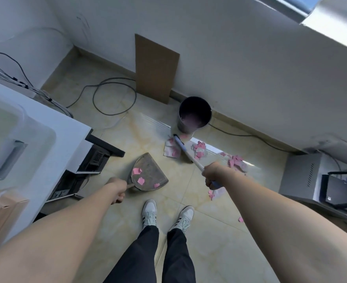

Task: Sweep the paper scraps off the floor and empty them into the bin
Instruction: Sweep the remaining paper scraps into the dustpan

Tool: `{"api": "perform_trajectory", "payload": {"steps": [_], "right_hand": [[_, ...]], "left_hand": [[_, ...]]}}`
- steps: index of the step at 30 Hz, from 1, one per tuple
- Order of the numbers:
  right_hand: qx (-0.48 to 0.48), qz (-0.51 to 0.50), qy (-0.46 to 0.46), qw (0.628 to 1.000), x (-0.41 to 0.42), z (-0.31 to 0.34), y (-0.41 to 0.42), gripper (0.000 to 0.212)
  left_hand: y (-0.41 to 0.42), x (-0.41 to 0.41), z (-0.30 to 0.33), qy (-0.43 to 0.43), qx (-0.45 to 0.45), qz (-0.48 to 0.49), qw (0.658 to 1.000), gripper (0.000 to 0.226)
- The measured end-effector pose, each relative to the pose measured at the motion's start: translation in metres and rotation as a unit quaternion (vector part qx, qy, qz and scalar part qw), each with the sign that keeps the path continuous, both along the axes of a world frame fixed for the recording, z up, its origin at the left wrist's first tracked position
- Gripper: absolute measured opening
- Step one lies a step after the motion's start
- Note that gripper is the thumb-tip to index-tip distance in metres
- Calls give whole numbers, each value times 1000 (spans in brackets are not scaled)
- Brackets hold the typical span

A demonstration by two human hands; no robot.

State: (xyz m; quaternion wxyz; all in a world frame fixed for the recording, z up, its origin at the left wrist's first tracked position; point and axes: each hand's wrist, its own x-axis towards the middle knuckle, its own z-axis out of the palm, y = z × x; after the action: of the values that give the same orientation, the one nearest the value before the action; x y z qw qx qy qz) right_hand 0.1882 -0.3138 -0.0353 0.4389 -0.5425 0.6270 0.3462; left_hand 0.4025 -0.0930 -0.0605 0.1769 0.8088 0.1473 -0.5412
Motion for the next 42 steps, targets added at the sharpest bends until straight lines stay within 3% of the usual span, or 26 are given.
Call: {"api": "perform_trajectory", "payload": {"steps": [4,15,20,30,37,42], "right_hand": [[70,-64,29,995,-2,2,-3,35],[201,47,30,978,-26,71,-45,48],[162,14,16,987,-35,75,-47,46],[64,-149,-43,986,-24,42,-31,39],[31,-175,-43,983,2,20,-22,47],[55,-174,-28,983,12,4,-9,24]], "left_hand": [[2,1,-6,4,9,-22,1000,31],[-3,-8,-5,11,7,-7,1000,28],[-3,-12,-1,21,9,4,1000,28],[13,-10,-1,-2,0,57,998,31],[25,-1,-5,-17,0,62,998,31],[32,1,-15,-14,1,51,999,29]]}}
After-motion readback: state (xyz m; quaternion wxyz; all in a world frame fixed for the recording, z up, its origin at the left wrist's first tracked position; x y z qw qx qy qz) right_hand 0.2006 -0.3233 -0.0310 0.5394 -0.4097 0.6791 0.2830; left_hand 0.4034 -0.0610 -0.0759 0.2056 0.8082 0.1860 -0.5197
